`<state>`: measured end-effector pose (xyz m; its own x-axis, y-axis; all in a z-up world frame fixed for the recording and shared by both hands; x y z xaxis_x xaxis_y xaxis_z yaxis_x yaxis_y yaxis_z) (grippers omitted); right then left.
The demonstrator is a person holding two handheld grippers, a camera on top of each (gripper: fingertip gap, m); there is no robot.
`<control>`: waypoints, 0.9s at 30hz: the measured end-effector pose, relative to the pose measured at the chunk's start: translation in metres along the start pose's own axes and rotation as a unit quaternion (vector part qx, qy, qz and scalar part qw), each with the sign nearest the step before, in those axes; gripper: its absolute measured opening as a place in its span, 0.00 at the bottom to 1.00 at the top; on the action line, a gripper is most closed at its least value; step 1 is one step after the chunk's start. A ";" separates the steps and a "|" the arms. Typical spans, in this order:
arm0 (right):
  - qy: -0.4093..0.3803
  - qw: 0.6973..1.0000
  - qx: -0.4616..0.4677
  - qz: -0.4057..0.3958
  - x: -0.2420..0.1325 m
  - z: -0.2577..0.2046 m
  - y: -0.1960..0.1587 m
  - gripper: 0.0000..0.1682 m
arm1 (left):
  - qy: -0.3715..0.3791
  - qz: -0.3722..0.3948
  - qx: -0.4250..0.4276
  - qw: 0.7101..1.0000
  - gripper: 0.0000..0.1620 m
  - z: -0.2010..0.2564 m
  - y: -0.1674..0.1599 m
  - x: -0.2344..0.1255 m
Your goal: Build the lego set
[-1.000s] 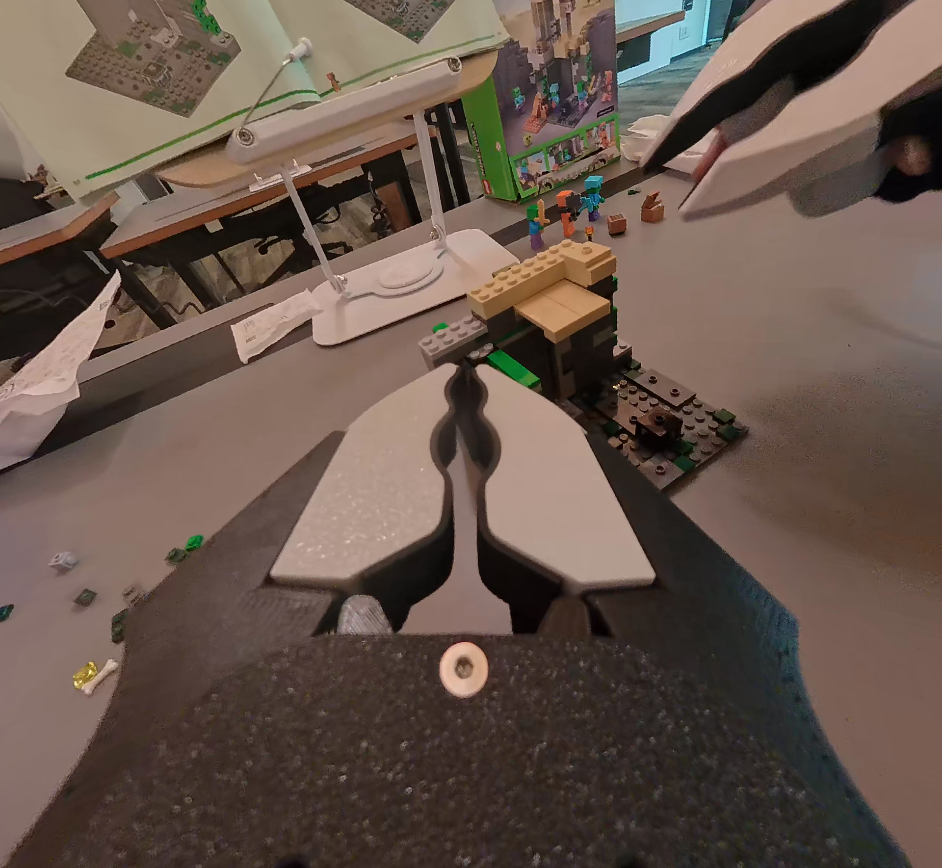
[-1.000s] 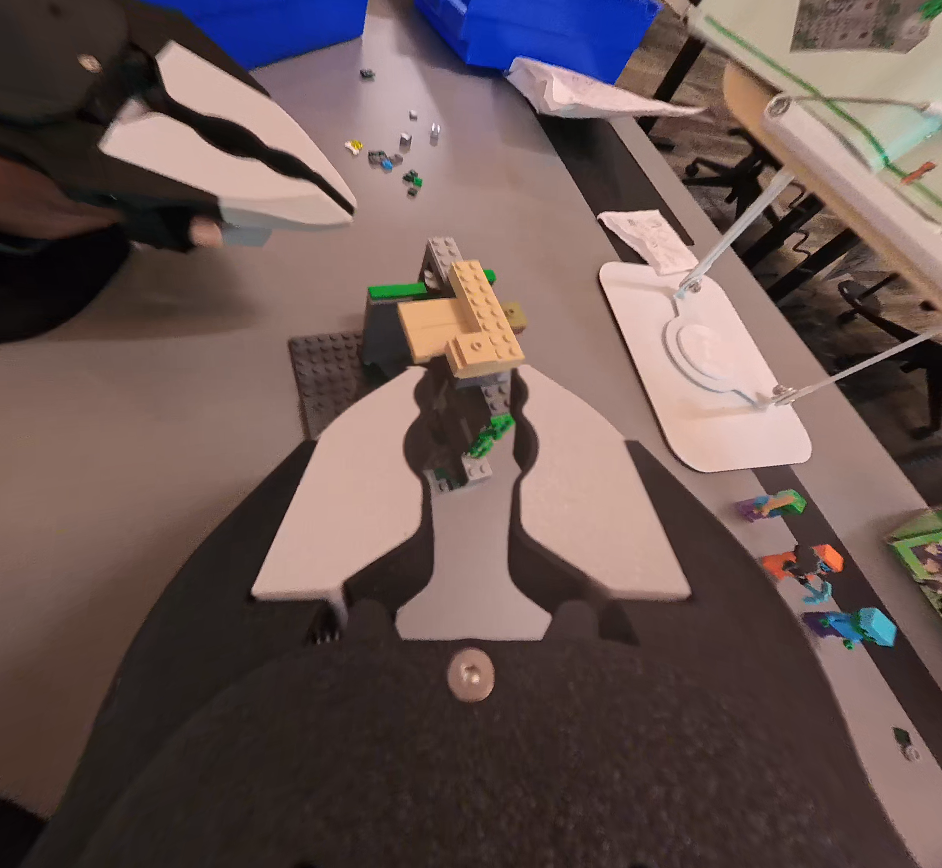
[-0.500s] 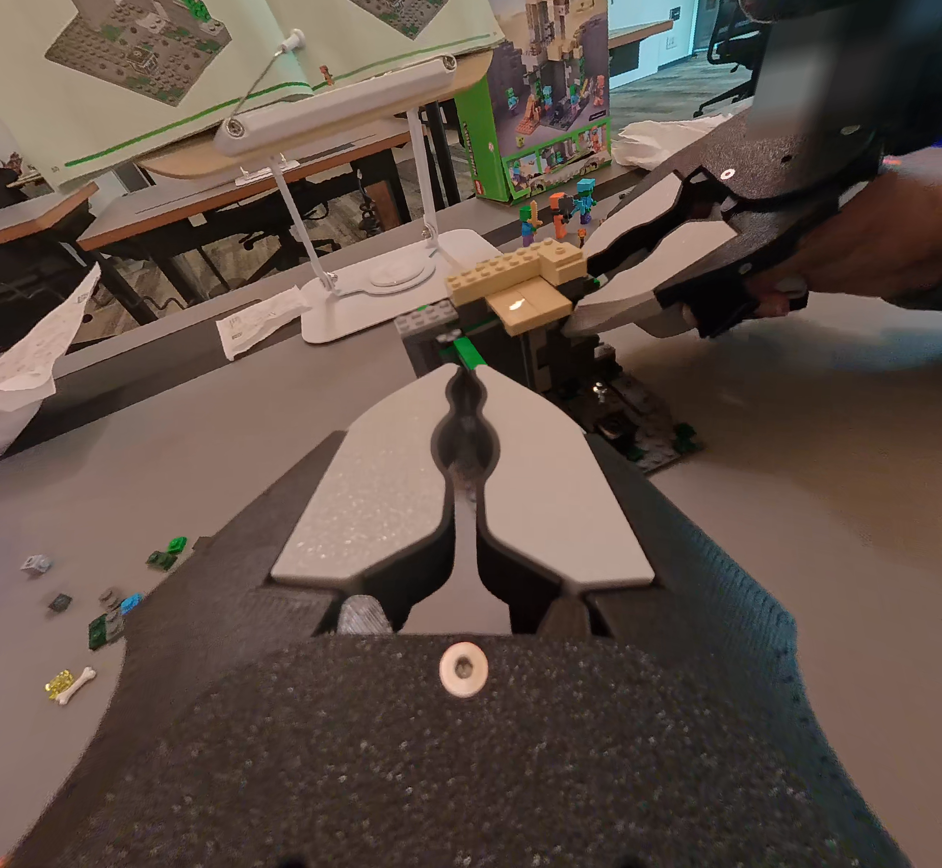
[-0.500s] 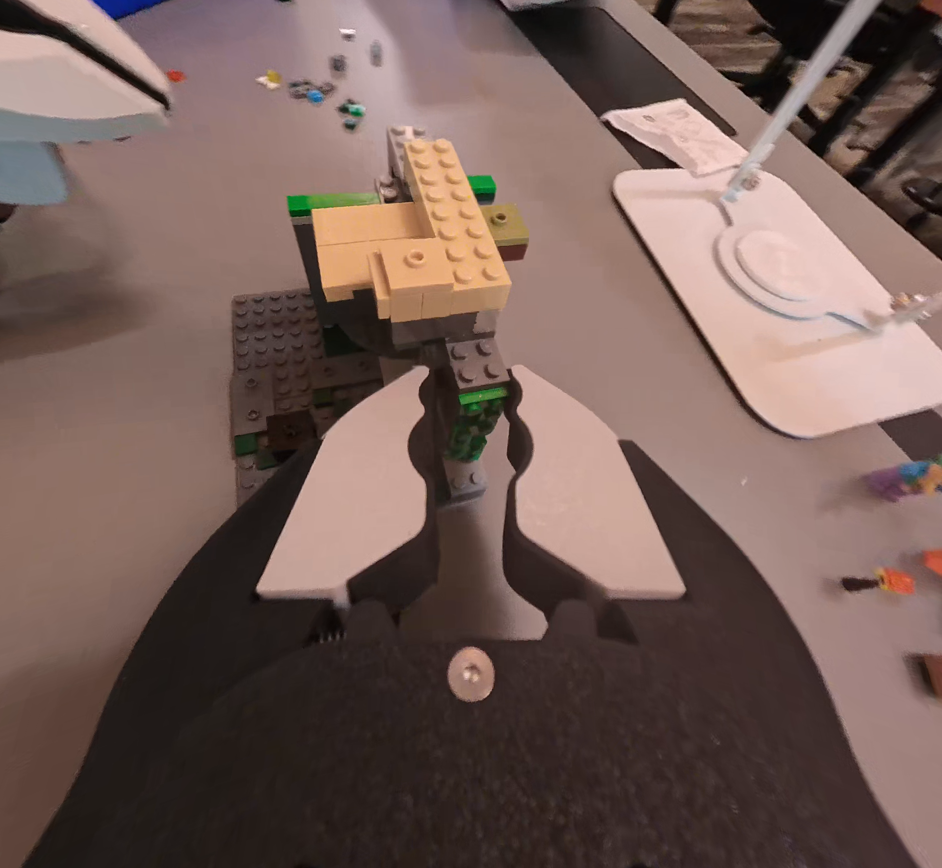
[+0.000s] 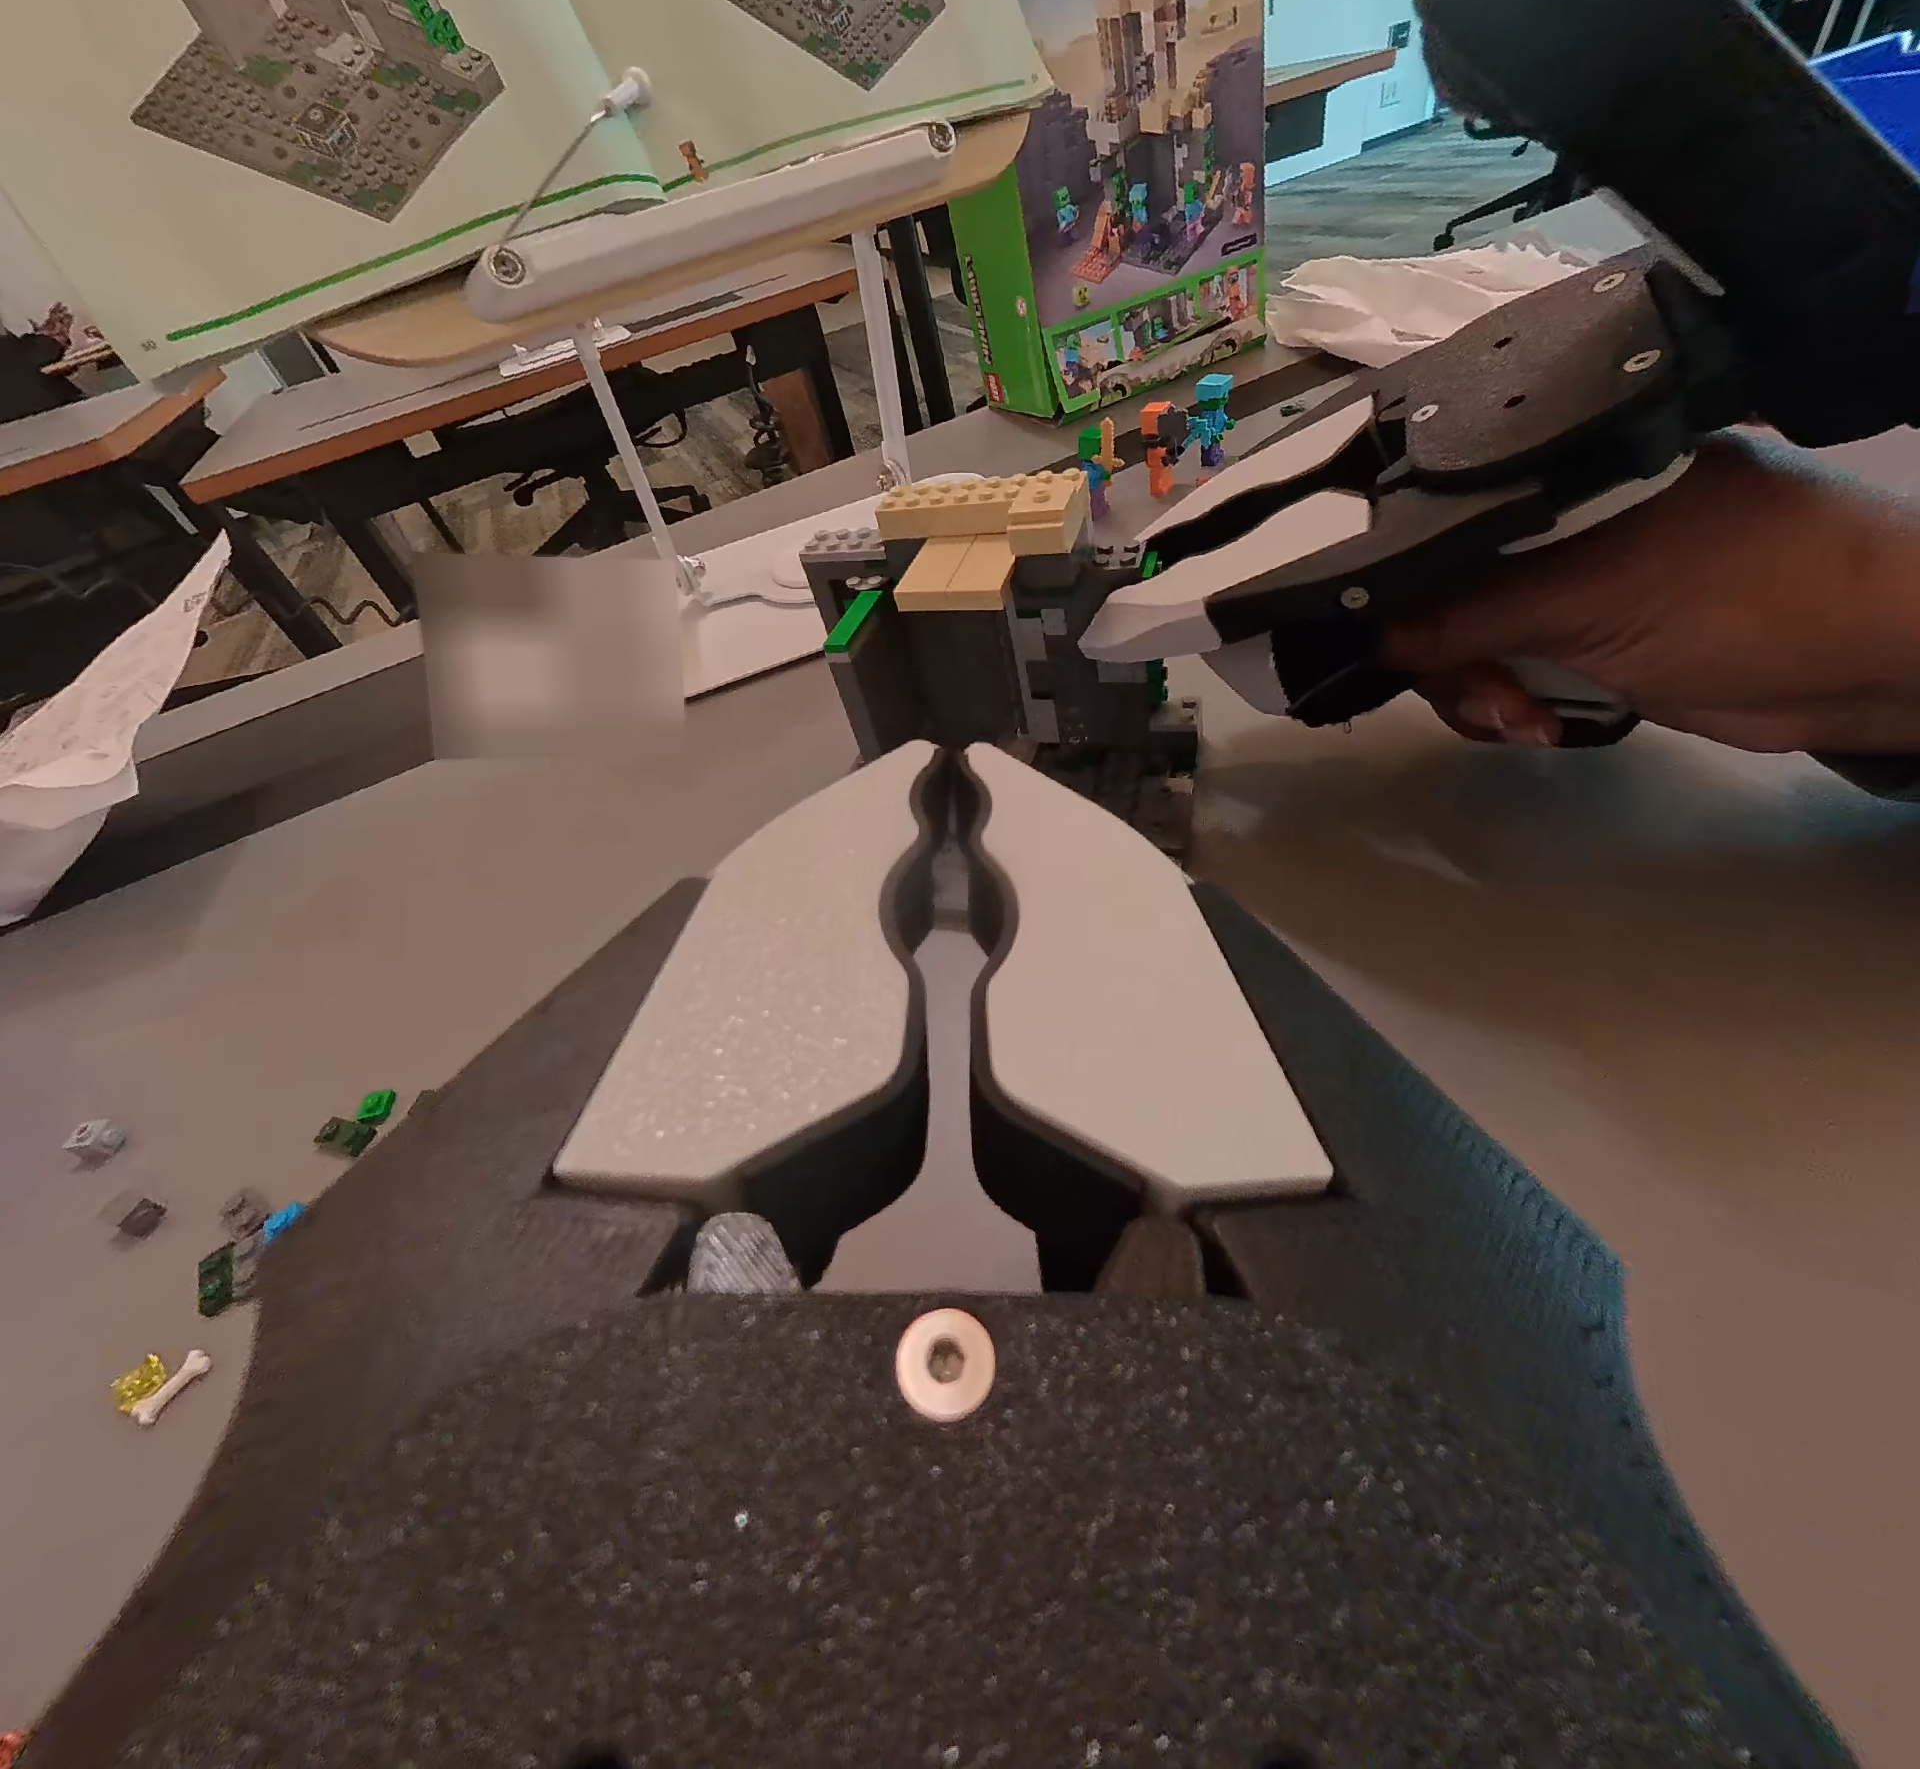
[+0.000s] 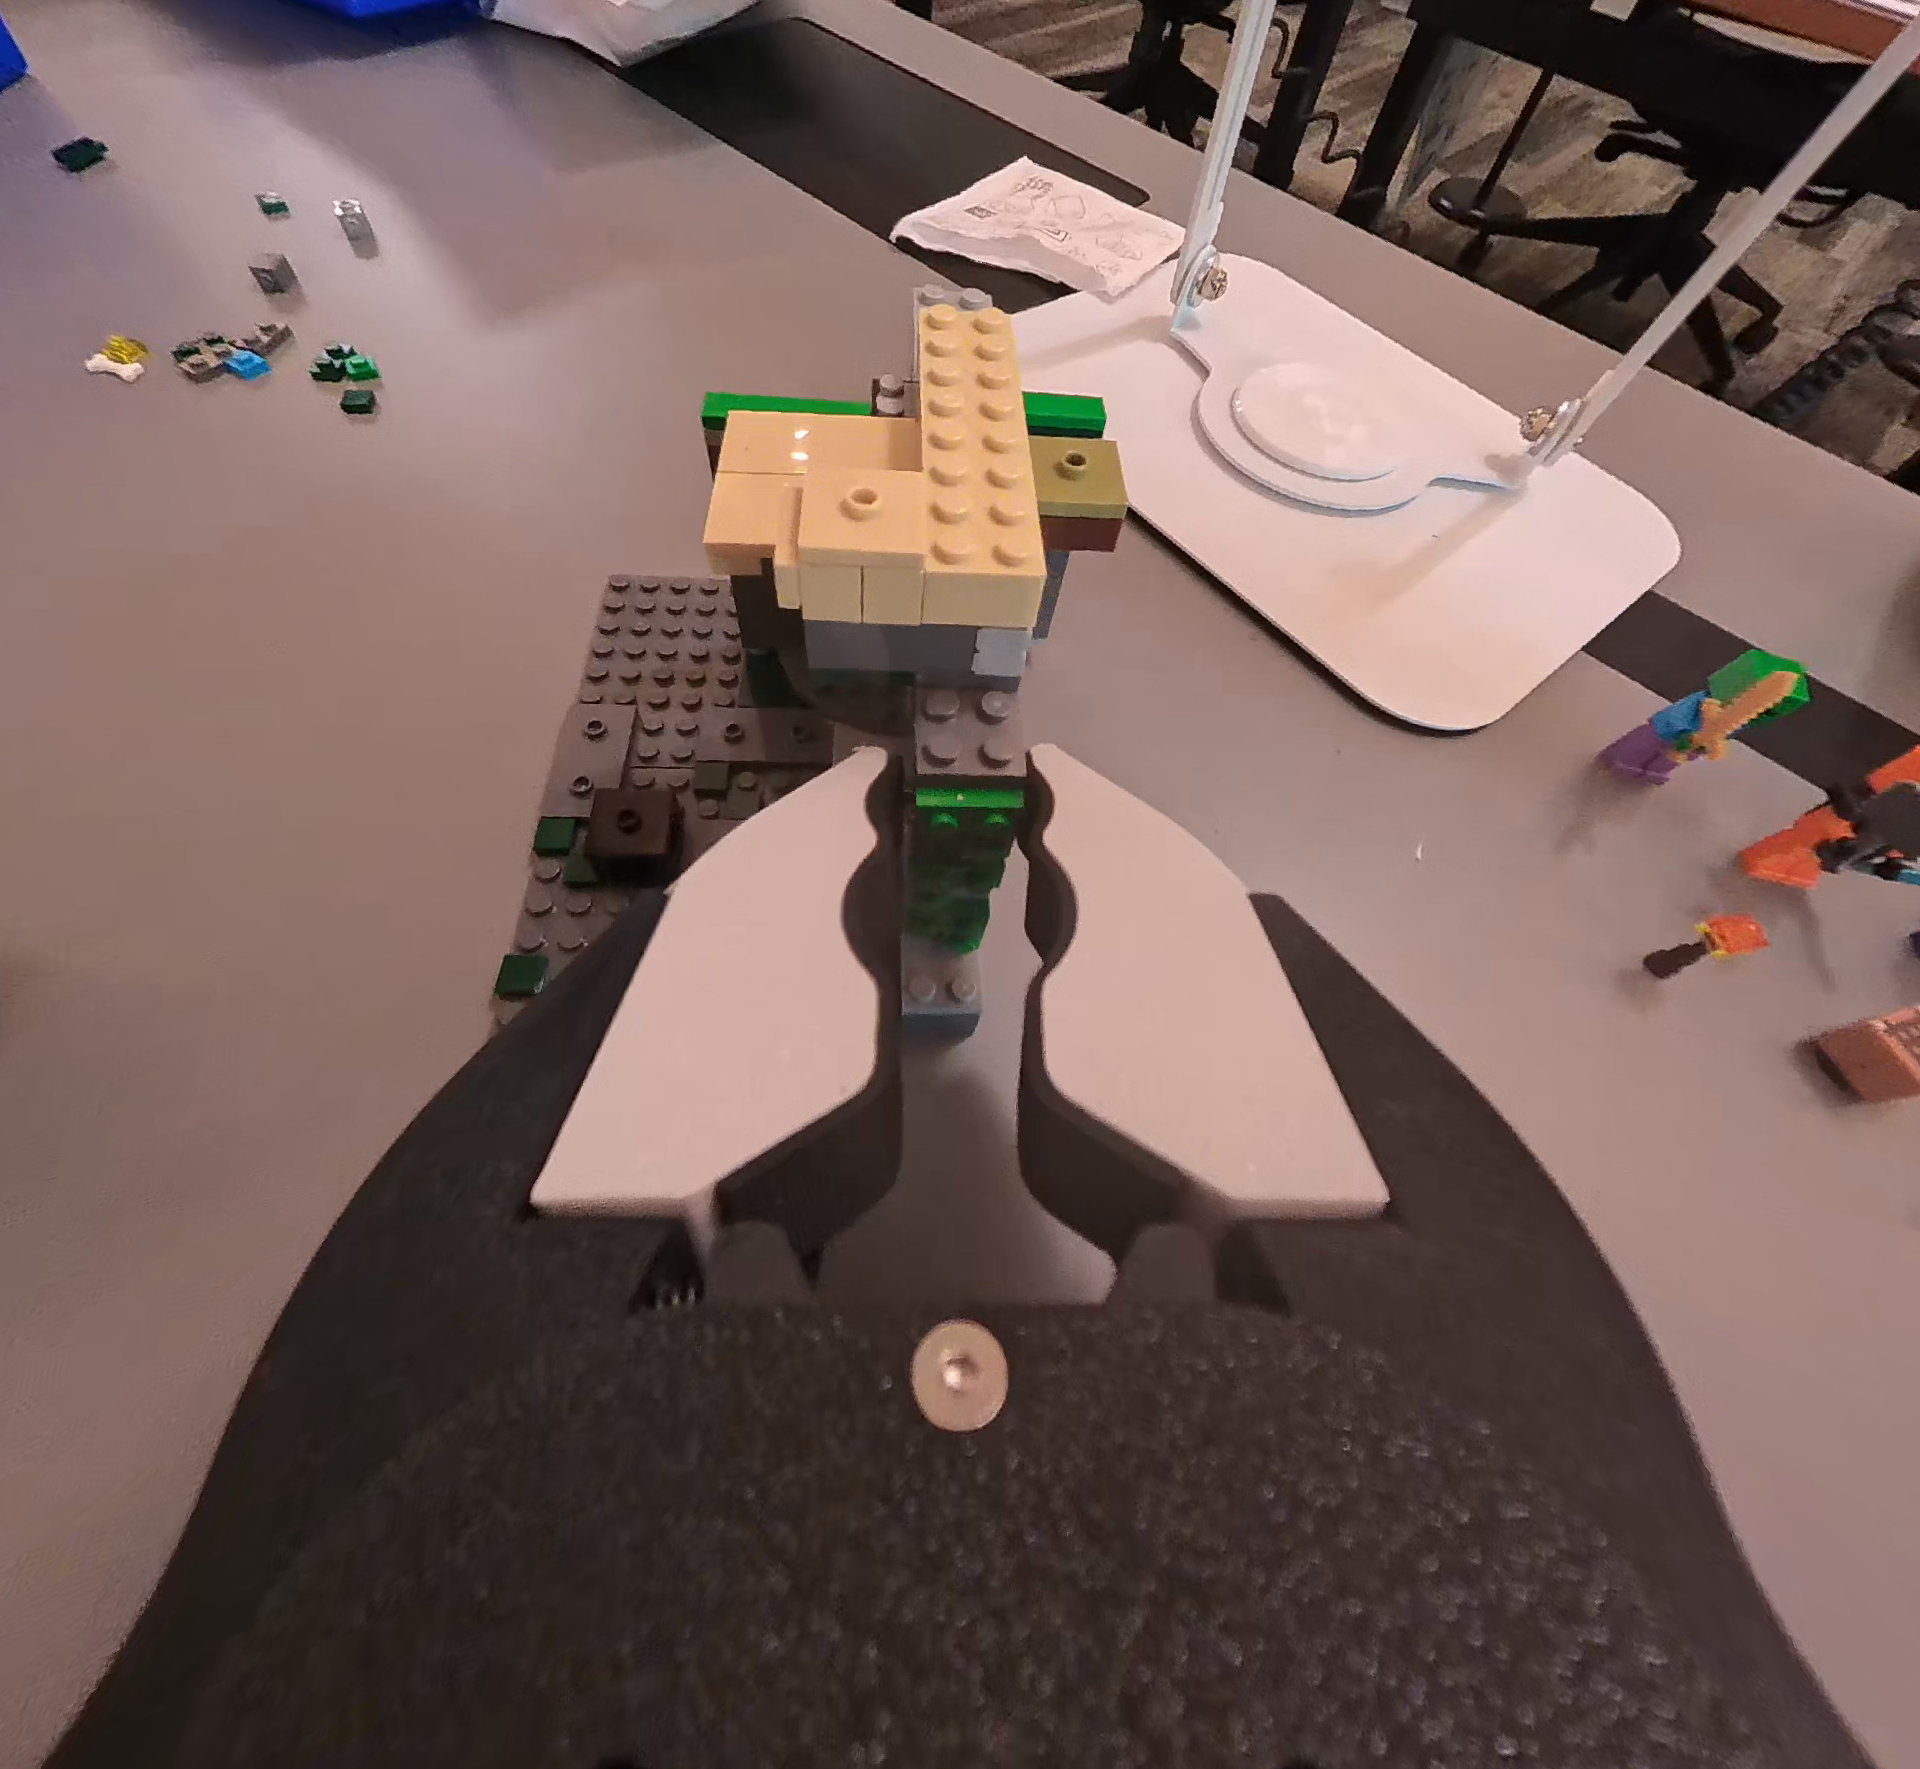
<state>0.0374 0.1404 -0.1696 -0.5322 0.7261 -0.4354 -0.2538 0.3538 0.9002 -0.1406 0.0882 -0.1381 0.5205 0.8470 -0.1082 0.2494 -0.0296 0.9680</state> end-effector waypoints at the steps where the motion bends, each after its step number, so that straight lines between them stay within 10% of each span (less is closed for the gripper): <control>1: 0.002 1.000 -0.002 0.004 -0.001 0.000 0.001 0.13 | 0.000 -0.001 0.001 1.000 0.00 0.000 0.000 0.000; 16: -0.017 0.993 -0.009 0.118 -0.064 0.016 0.043 0.13 | 0.022 -0.003 -0.010 1.000 0.00 -0.009 0.010 0.014; 27: -0.051 0.984 0.000 0.168 -0.082 0.021 0.124 0.00 | 0.042 0.102 -0.047 0.993 0.00 -0.013 0.115 0.069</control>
<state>0.0660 0.1373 -0.0224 -0.5021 0.8577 -0.1109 -0.0778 0.0829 0.9935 -0.0869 0.1500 -0.0310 0.4810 0.8701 0.1073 0.0658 -0.1579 0.9853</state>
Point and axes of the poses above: each gripper's, where its closed fingertips meet, x out along the fingers, y out of its top, z = x × y across the jaws, the point moved 7 cm from there along -x, back along the fingers, and after that the axes turned 13 degrees about y, right-handed, at the moved point
